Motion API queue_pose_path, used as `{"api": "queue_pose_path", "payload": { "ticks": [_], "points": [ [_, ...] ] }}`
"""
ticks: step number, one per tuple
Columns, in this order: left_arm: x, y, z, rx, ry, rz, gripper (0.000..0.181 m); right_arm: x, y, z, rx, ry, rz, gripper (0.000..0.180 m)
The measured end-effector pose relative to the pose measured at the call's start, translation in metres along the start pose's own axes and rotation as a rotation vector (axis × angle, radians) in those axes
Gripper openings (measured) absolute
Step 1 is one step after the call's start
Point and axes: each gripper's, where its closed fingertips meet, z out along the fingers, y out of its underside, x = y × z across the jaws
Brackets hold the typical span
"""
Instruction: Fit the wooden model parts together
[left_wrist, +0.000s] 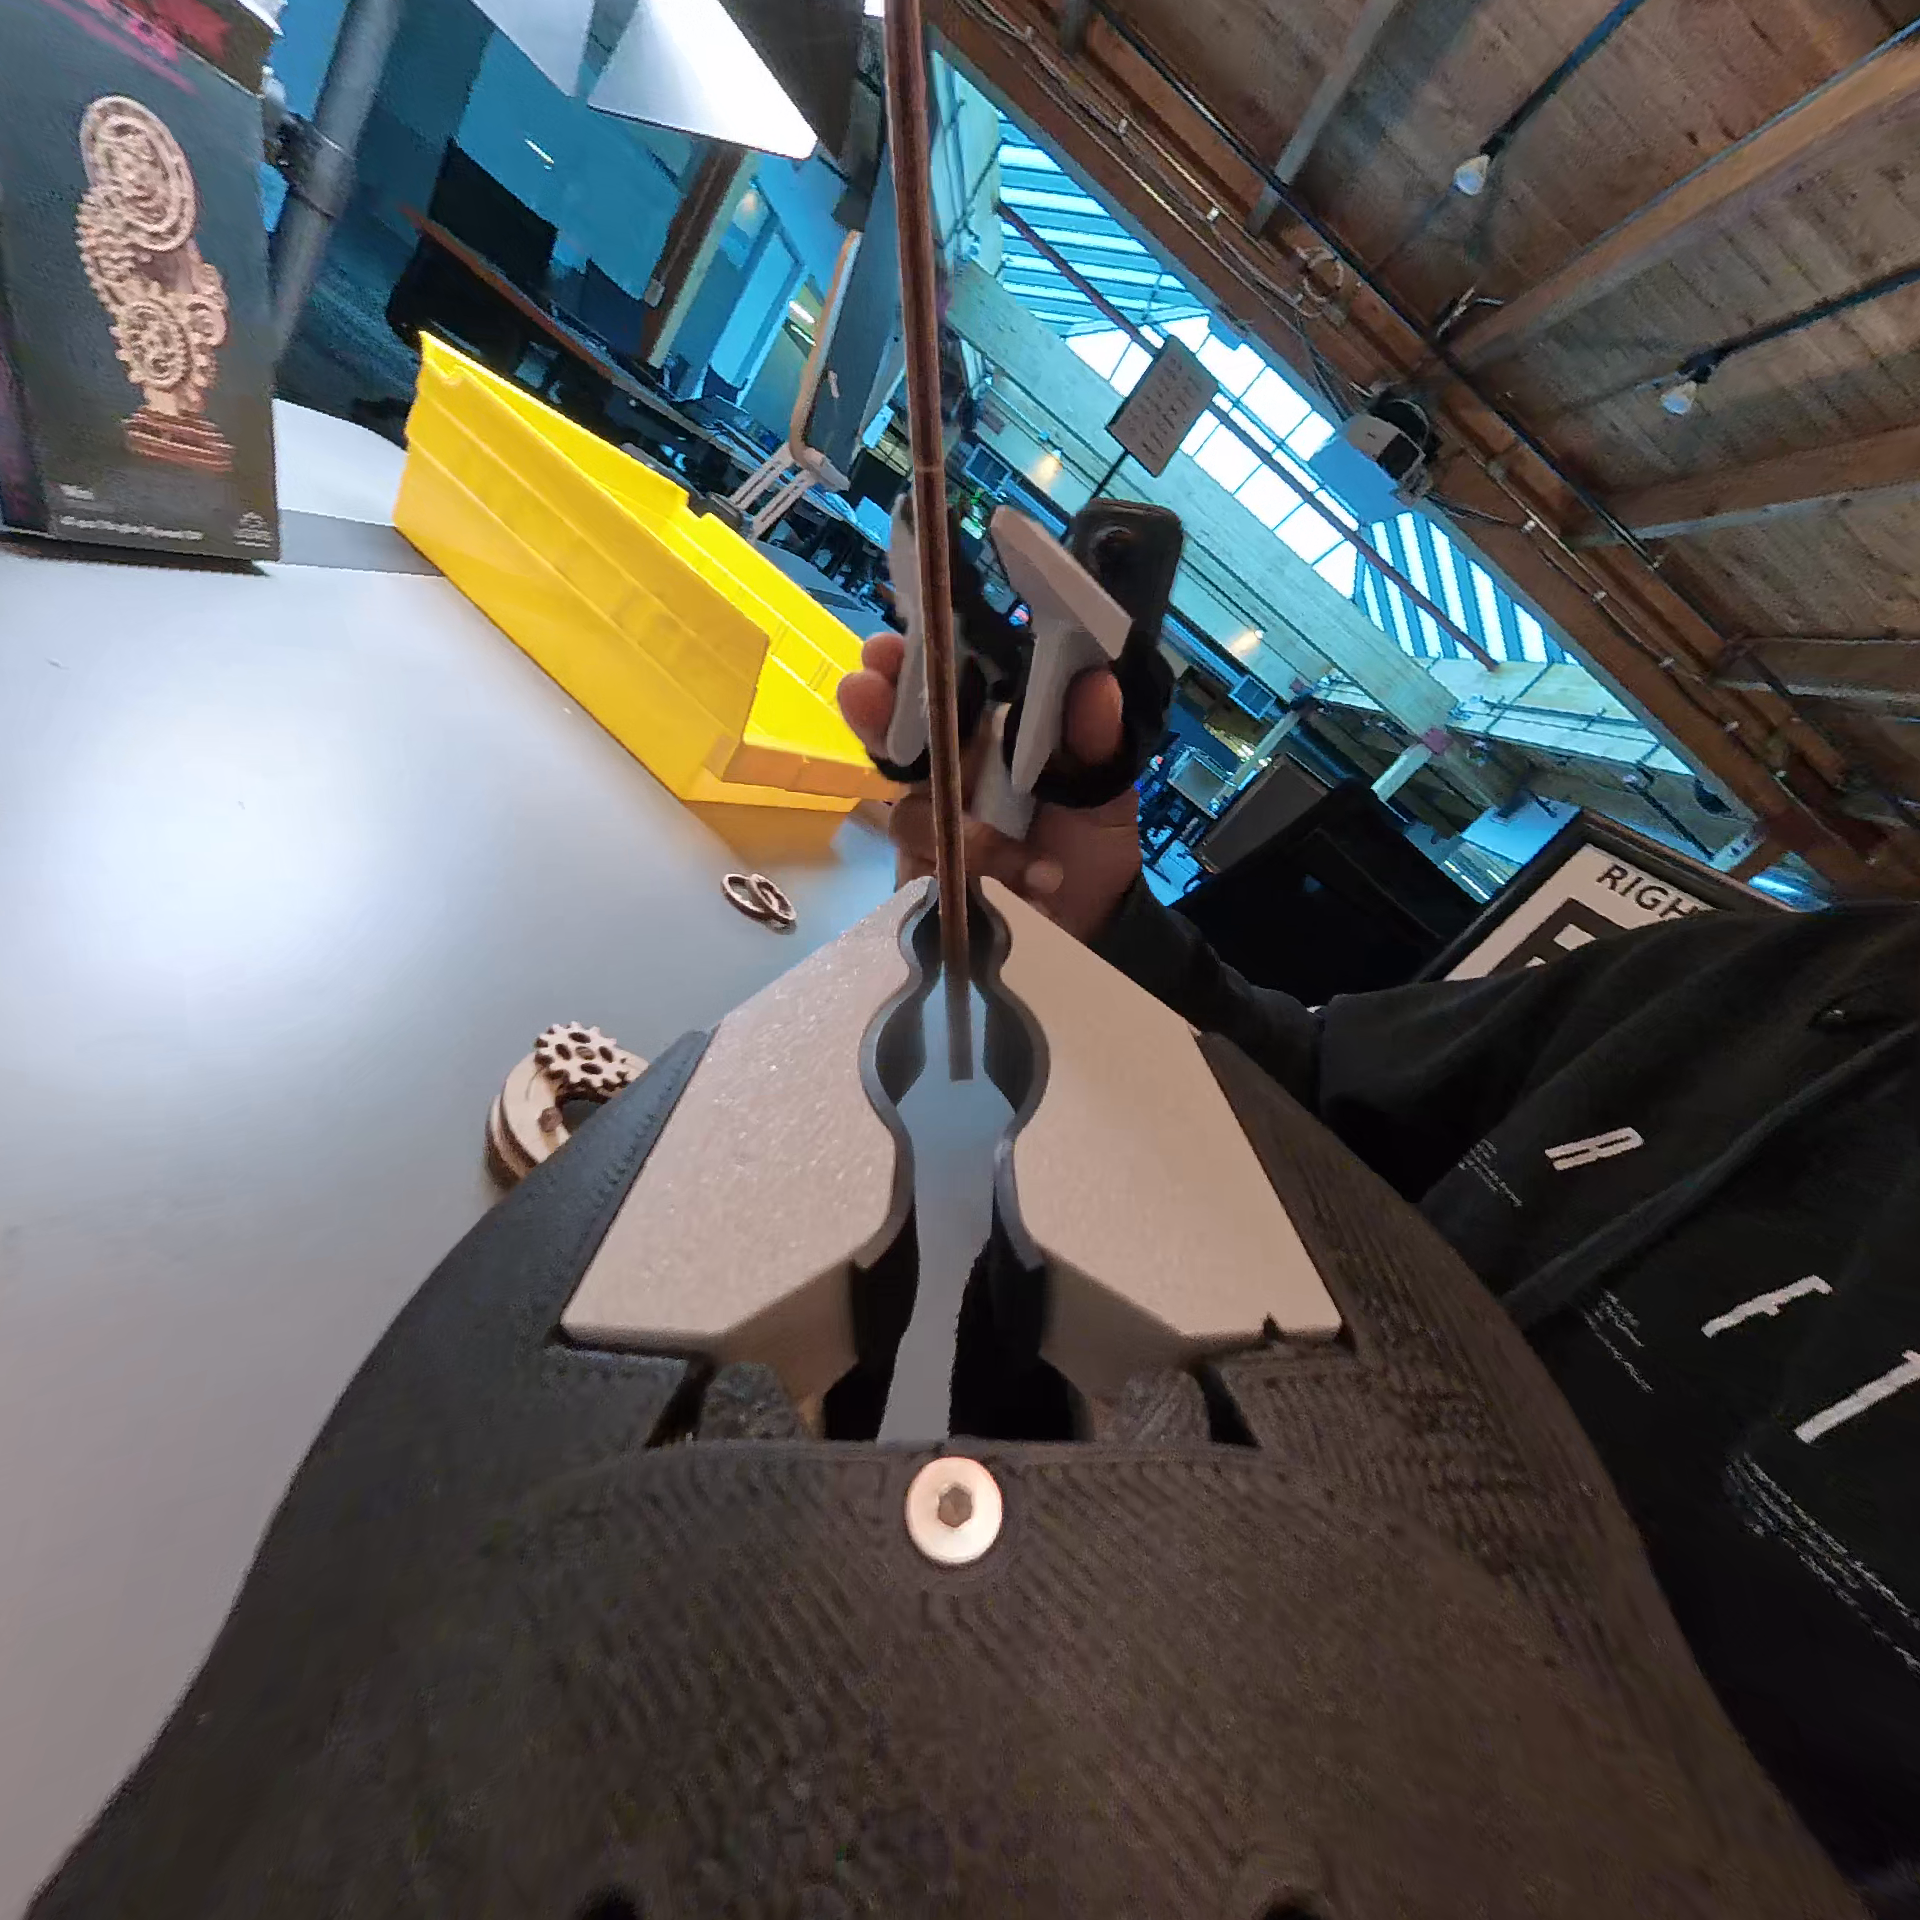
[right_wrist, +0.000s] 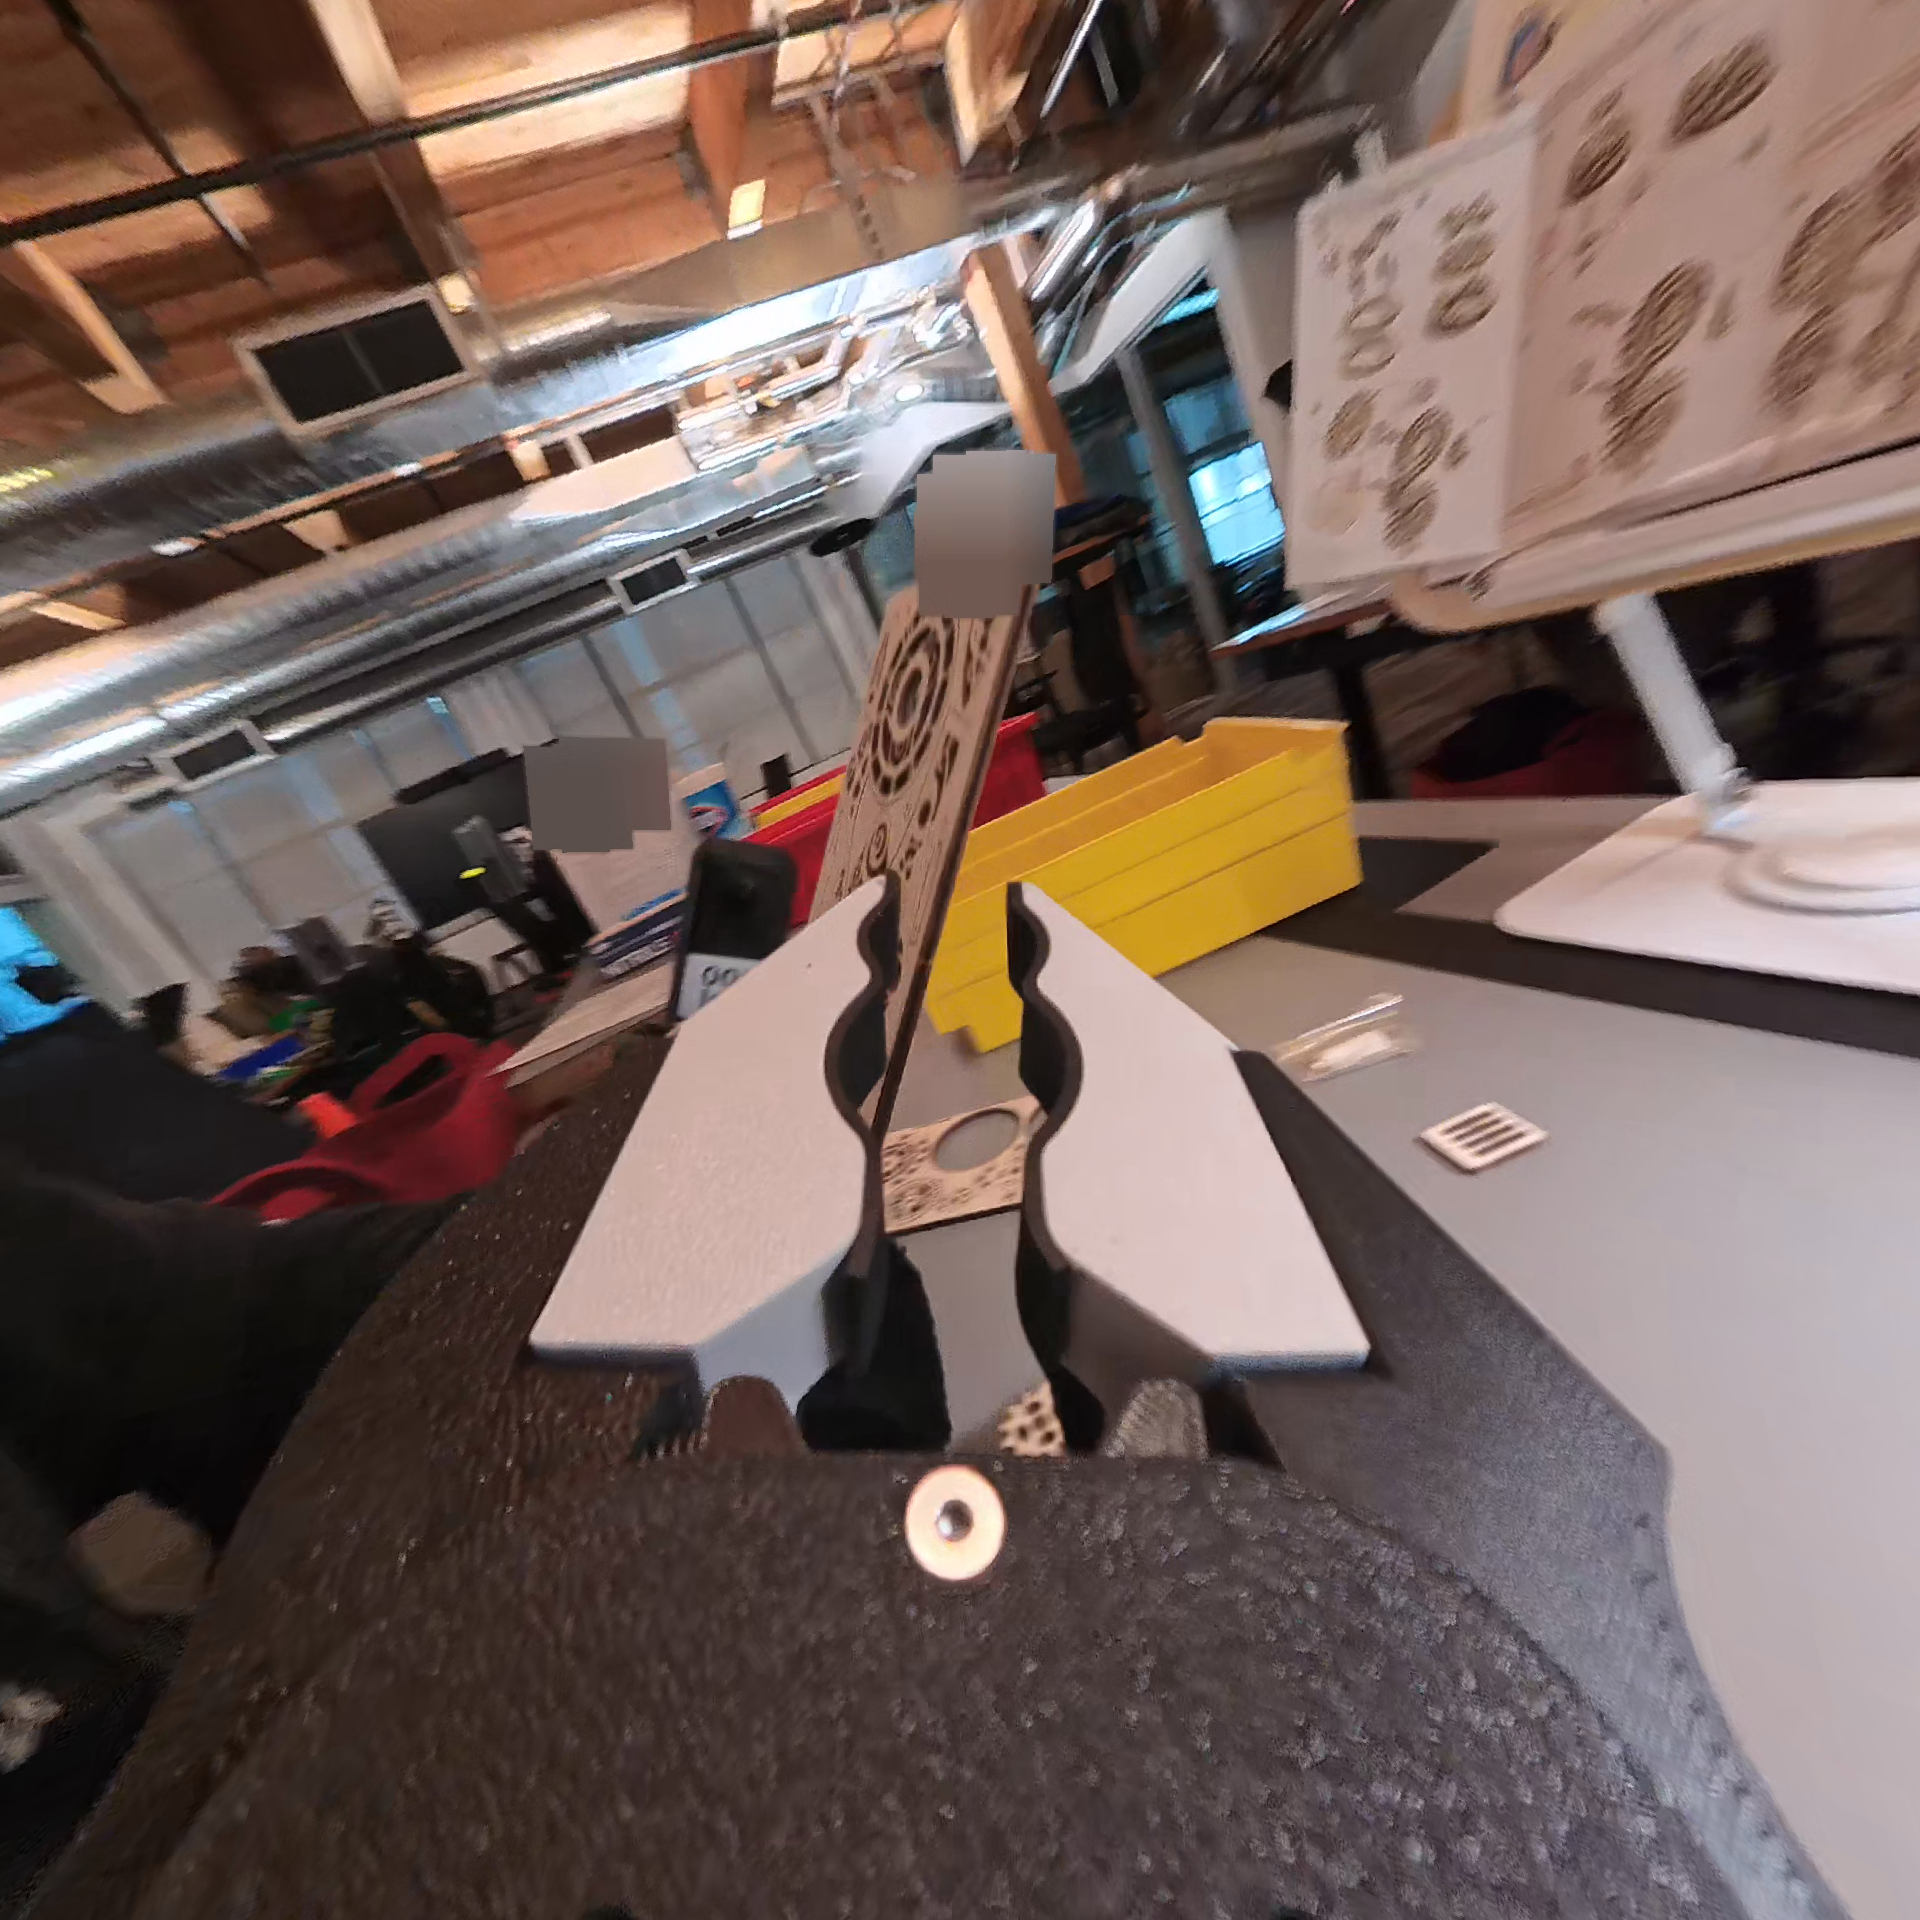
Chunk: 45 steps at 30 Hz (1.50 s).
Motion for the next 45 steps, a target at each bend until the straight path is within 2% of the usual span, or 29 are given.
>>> {"api": "queue_pose_path", "payload": {
  "ticks": [4, 8, 14, 28, 35, 40, 42, 45],
  "points": [
    [-0.009, 0.0, -0.003, 0.014, -0.024, -0.029, 0.001, 0.006, -0.017, -0.009, 0.05, 0.1, -0.16, 0.013],
    [-0.017, 0.002, -0.004, 0.024, -0.04, -0.063, 0.001, -0.002, -0.017, -0.005, 0.035, 0.124, -0.261, 0.007],
    [-0.02, 0.004, -0.003, 0.023, -0.044, -0.085, 0.001, -0.011, 0.003, 0.007, -0.061, 0.139, -0.361, 0.0],
    [-0.027, -0.001, -0.01, 0.056, -0.045, -0.114, 0.001, -0.031, 0.07, 0.023, -0.313, 0.039, -0.518, 0.0],
    [-0.029, -0.004, -0.014, 0.073, -0.049, -0.113, 0.001, -0.027, 0.085, 0.021, -0.386, 0.035, -0.592, 0.0],
    [-0.029, -0.008, -0.017, 0.089, -0.046, -0.111, 0.002, -0.017, 0.079, 0.015, -0.375, 0.044, -0.585, 0.0],
    [-0.028, -0.009, -0.018, 0.097, -0.043, -0.111, 0.002, -0.015, 0.074, 0.013, -0.358, 0.039, -0.555, 0.003],
    [-0.027, -0.011, -0.019, 0.105, -0.036, -0.109, 0.002, -0.014, 0.071, 0.011, -0.343, 0.01, -0.519, 0.026]
  ]
}}
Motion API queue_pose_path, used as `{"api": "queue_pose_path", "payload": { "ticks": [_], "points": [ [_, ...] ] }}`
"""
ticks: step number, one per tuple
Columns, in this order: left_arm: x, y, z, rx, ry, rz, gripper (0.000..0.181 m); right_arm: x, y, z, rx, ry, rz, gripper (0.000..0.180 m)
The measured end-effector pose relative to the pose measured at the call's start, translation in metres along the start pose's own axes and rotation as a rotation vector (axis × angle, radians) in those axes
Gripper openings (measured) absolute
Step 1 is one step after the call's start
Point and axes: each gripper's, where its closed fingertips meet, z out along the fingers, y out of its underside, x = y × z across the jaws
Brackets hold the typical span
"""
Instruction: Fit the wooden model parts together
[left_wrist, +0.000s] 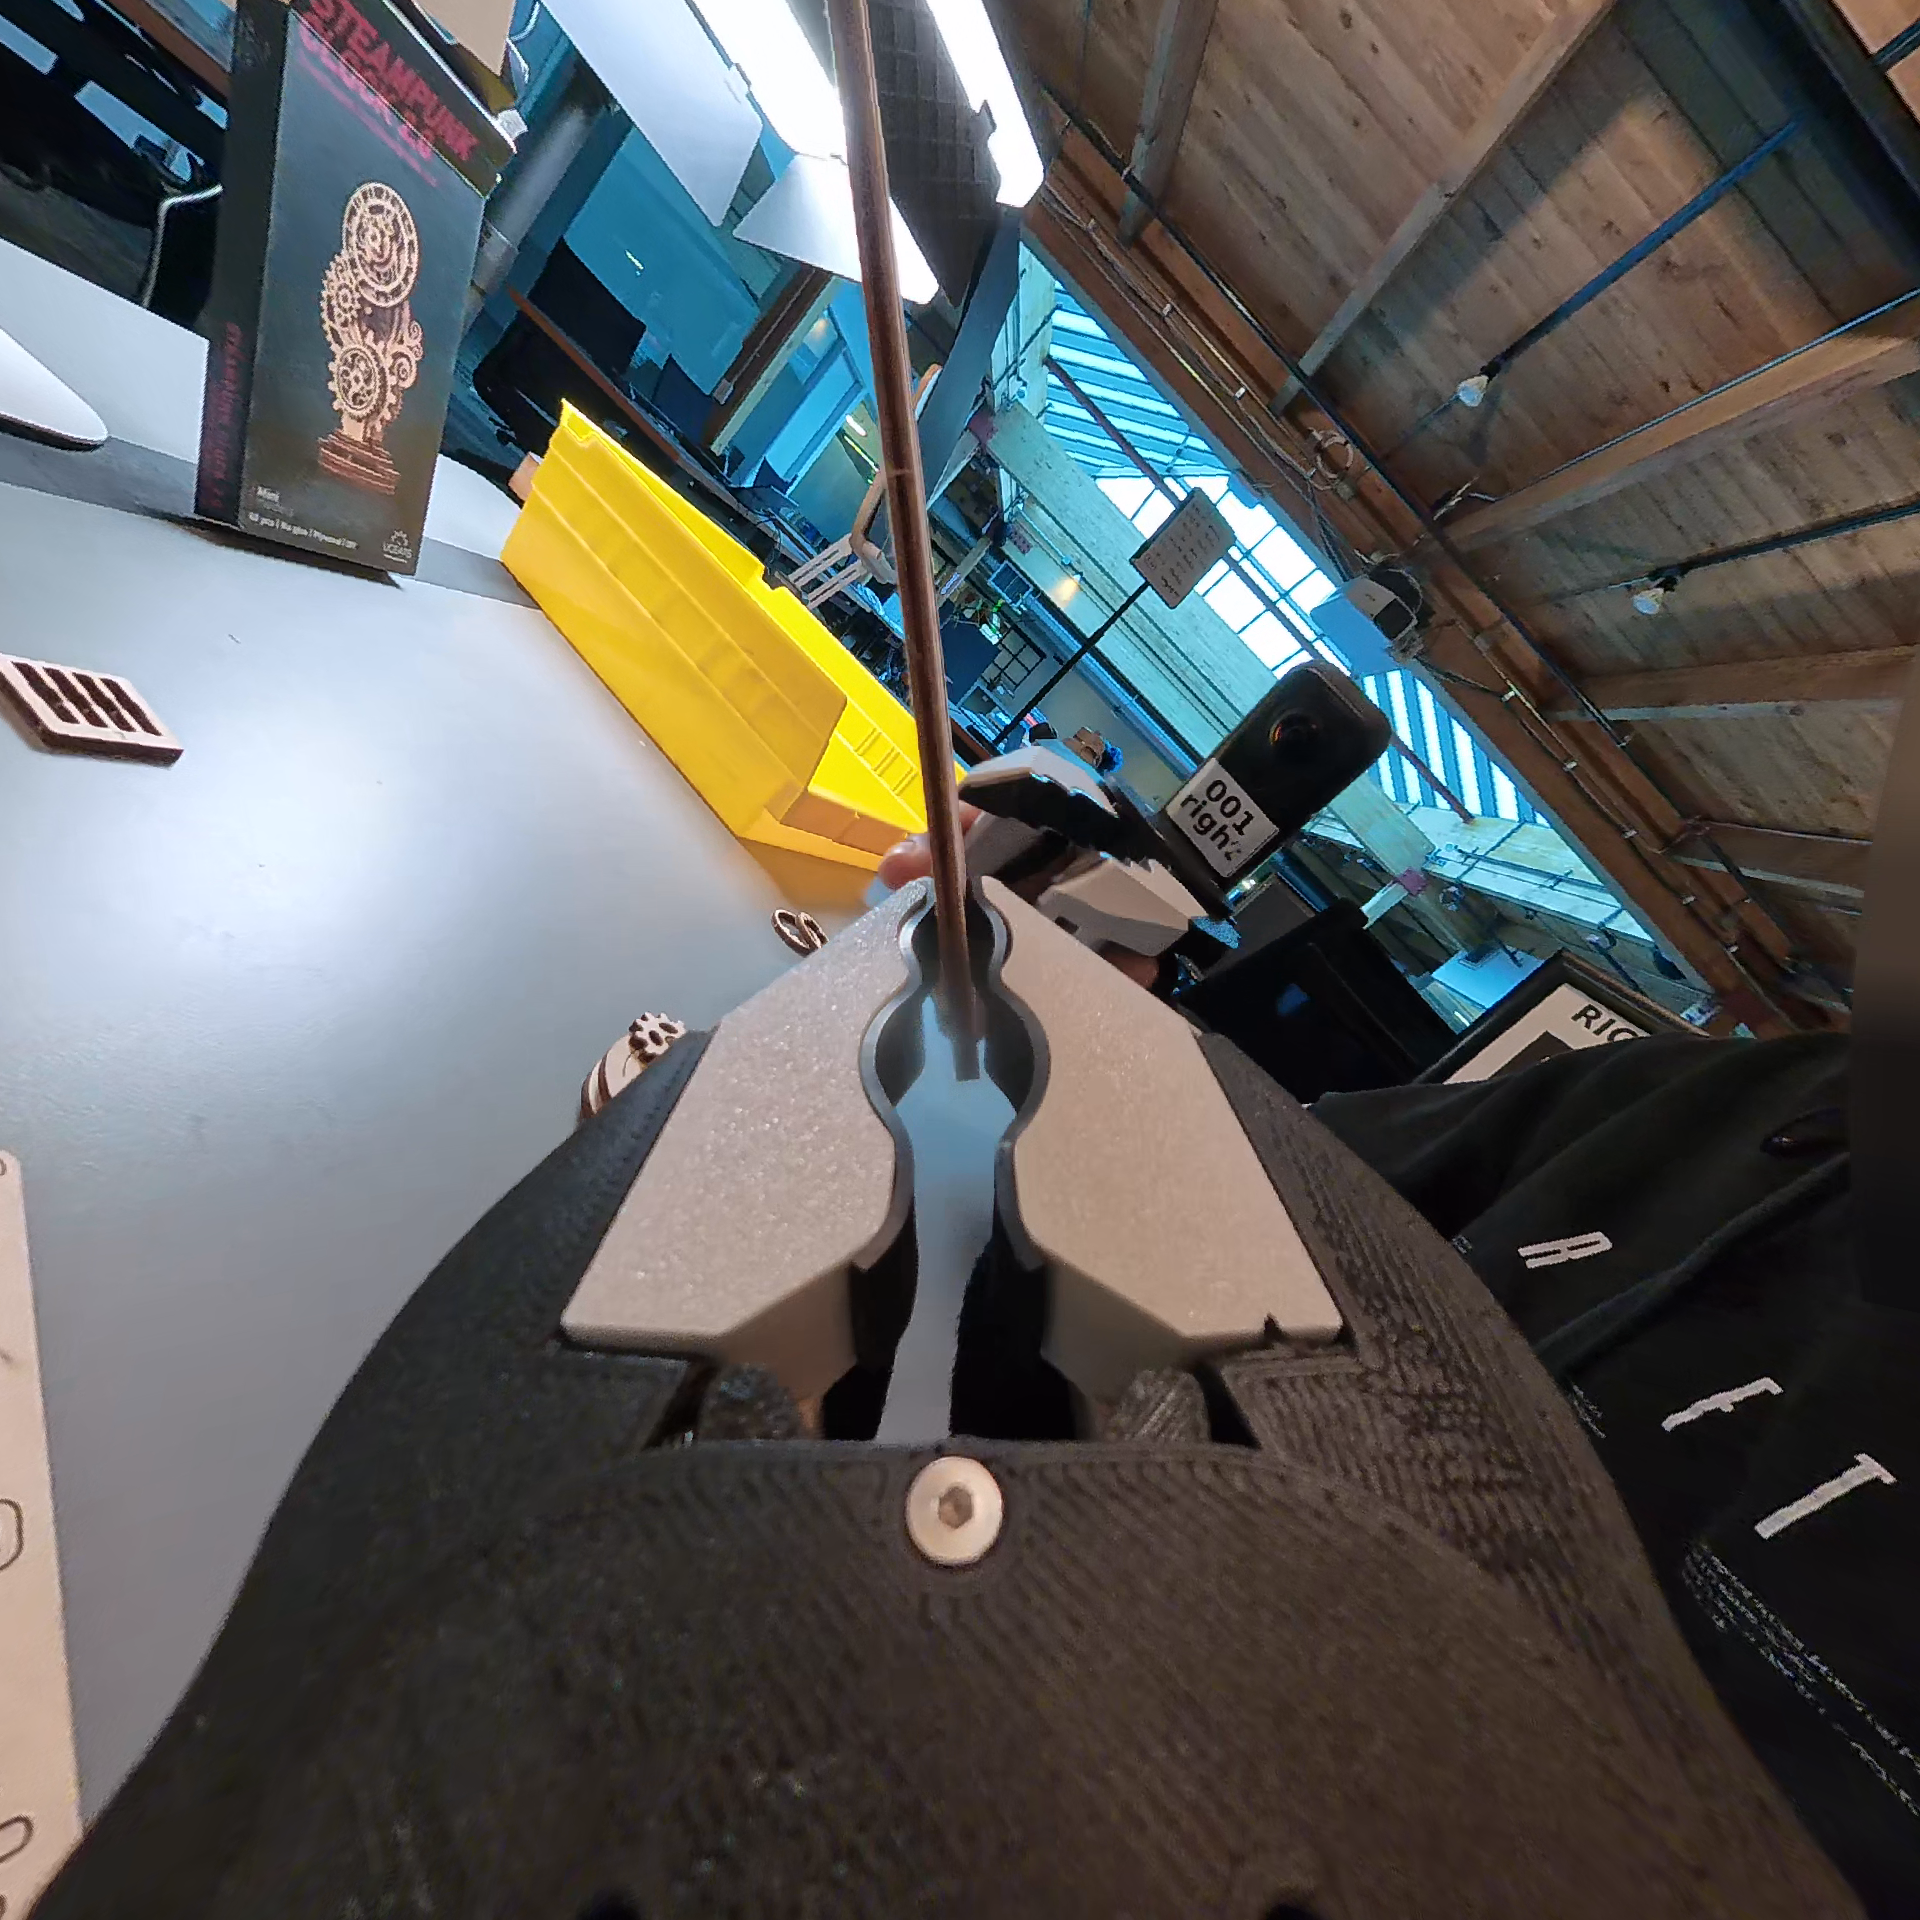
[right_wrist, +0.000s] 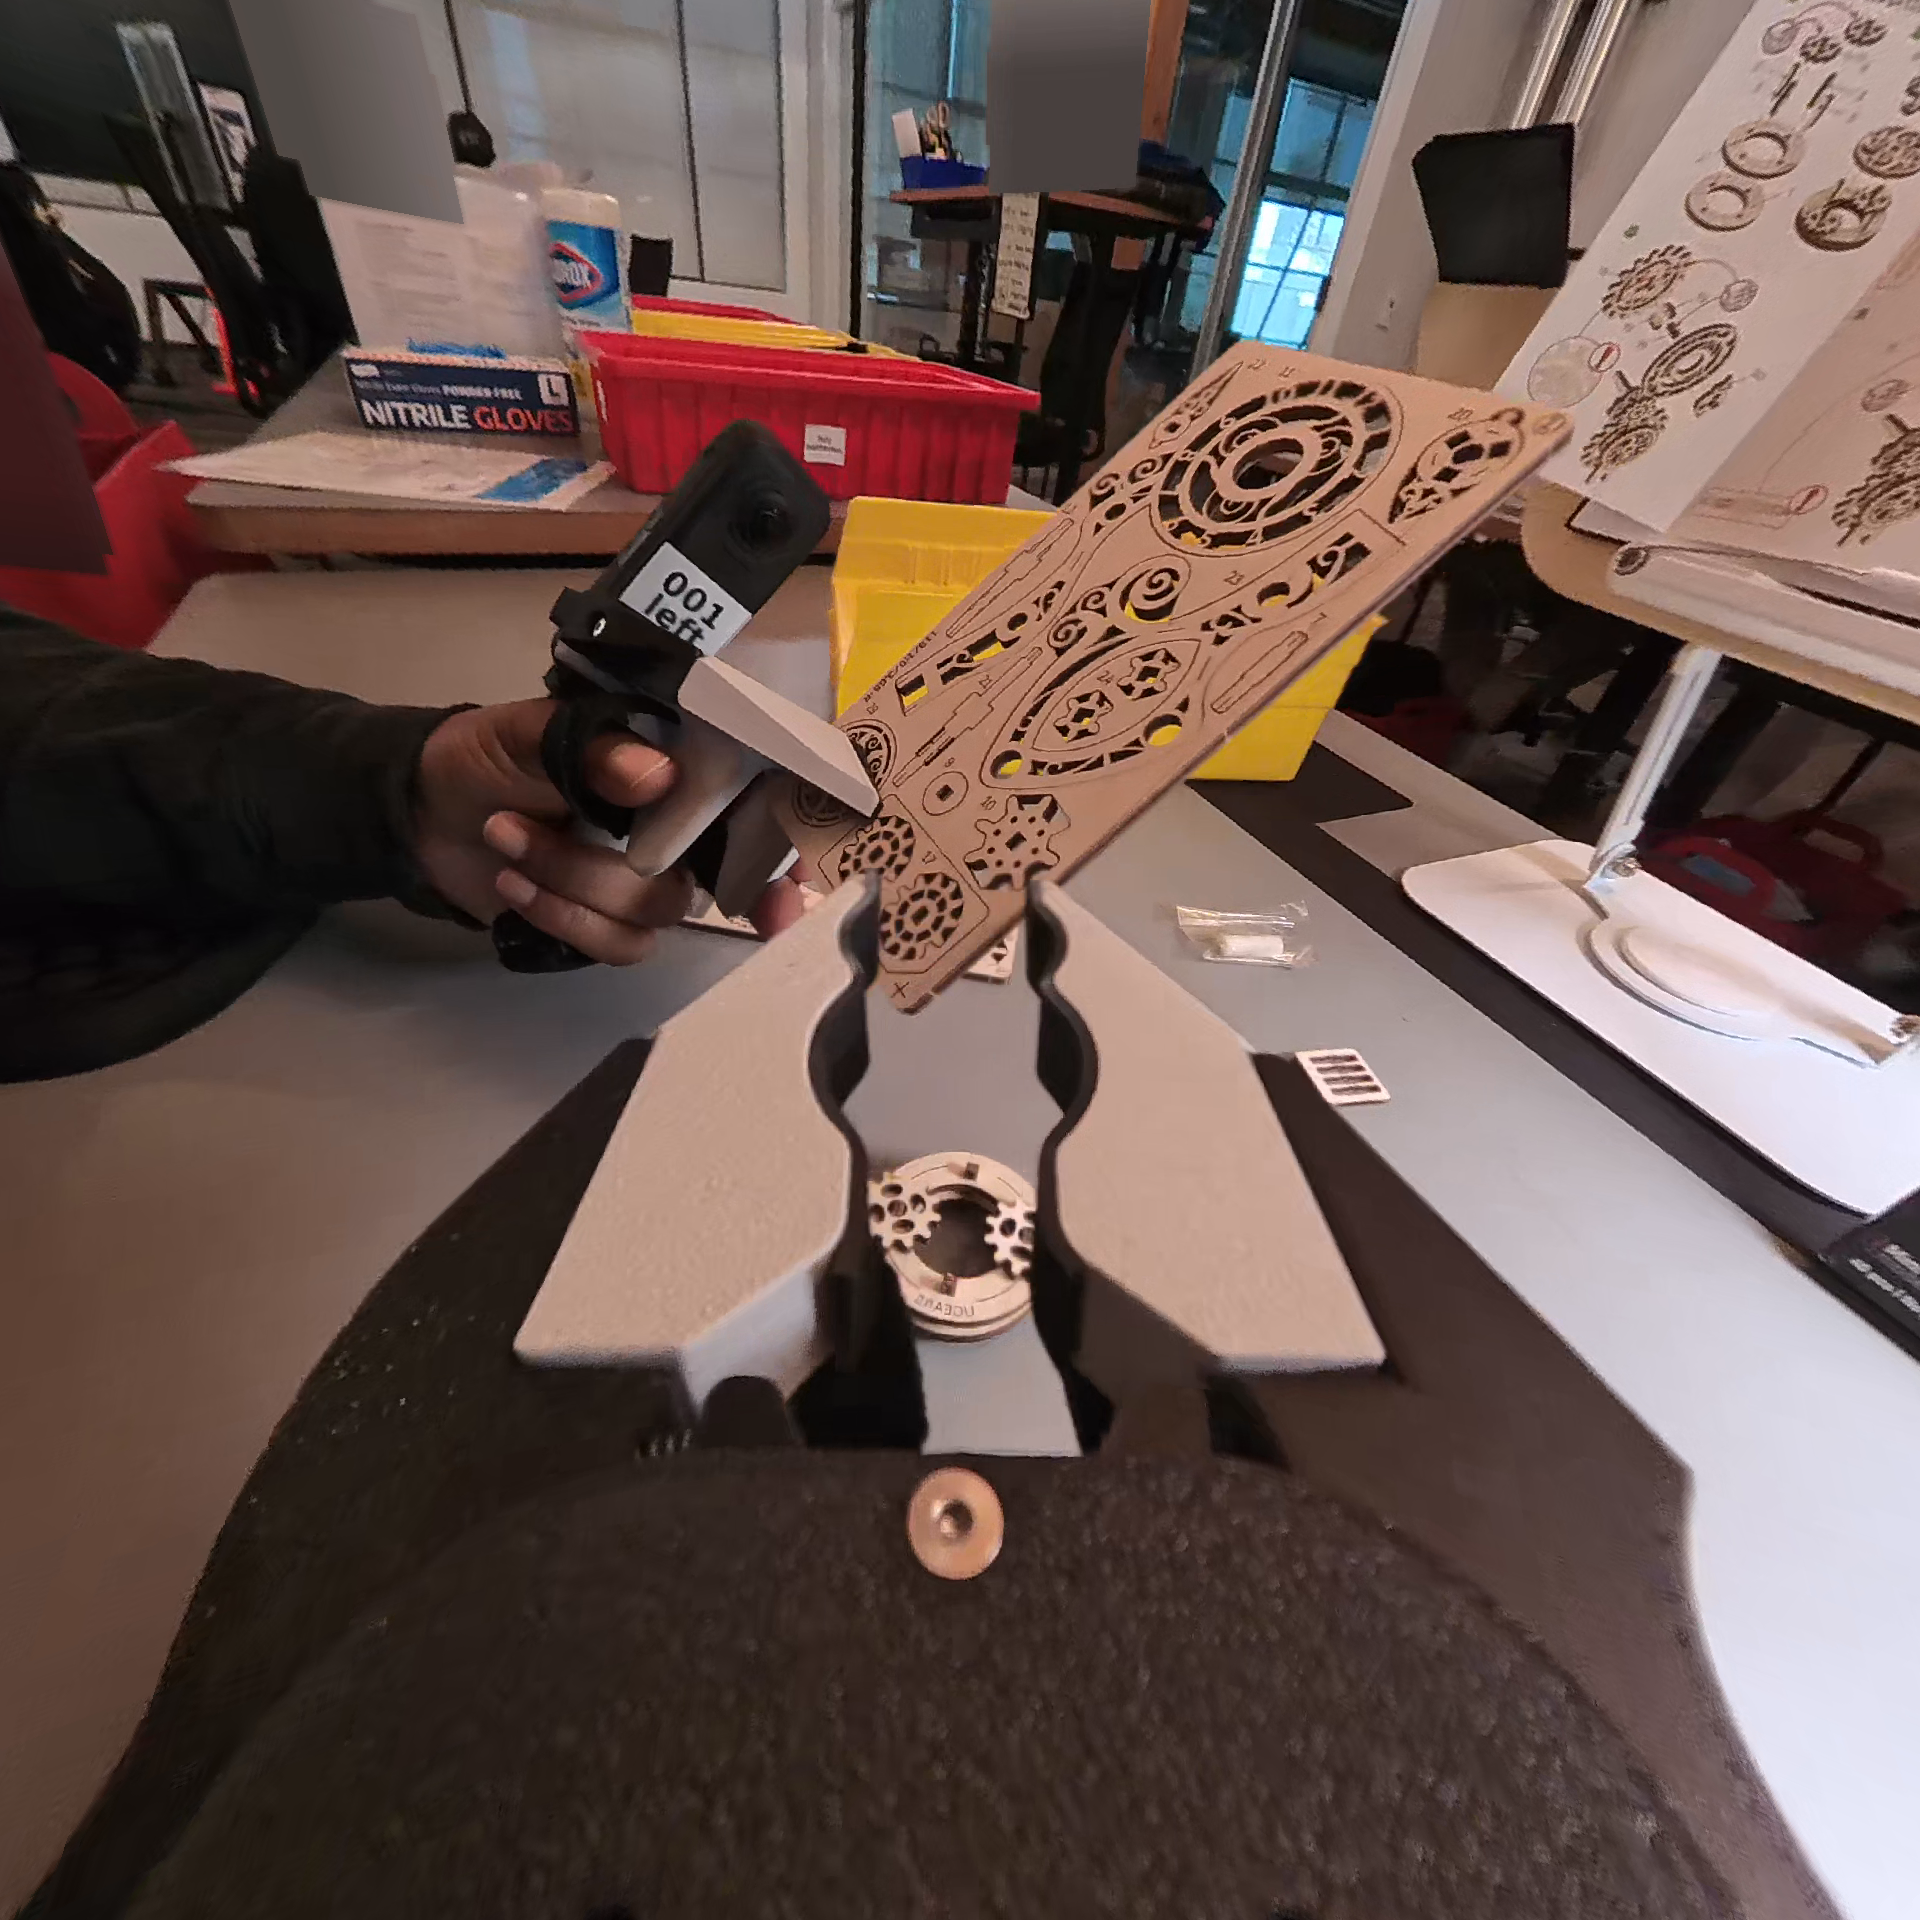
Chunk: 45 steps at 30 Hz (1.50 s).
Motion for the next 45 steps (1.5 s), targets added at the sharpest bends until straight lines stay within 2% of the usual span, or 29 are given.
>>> {"api": "queue_pose_path", "payload": {
  "ticks": [2, 5, 7, 9, 17, 20, 31, 45],
  "points": [
    [0.002, 0.0, 0.0, 0.002, 0.008, 0.003, 0.002, -0.001, 0.002, 0.001, -0.006, -0.018, 0.012, 0.038],
    [0.006, 0.001, 0.001, -0.002, 0.029, 0.022, 0.002, -0.009, 0.008, 0.006, -0.017, -0.066, 0.08, 0.04],
    [0.01, 0.0, 0.001, -0.002, 0.039, 0.041, 0.002, -0.01, 0.007, 0.008, -0.001, -0.09, 0.161, 0.033],
    [0.015, 0.0, 0.002, -0.004, 0.062, 0.051, 0.002, -0.007, 0.004, 0.006, 0.029, -0.109, 0.255, 0.016],
    [0.021, -0.001, 0.002, 0.004, 0.093, 0.07, 0.002, -0.014, -0.005, 0.004, 0.099, -0.262, 0.544, 0.005],
    [0.024, -0.001, 0.002, -0.002, 0.101, 0.092, 0.011, -0.015, -0.009, 0.002, 0.132, -0.312, 0.621, 0.001],
    [0.03, -0.018, -0.008, 0.058, 0.09, 0.176, 0.017, -0.013, -0.019, -0.005, 0.218, -0.402, 0.741, 0.0],
    [0.026, -0.02, -0.009, 0.07, 0.01, 0.335, 0.017, 0.007, -0.022, -0.011, 0.295, -0.379, 0.868, 0.0]
  ]
}}
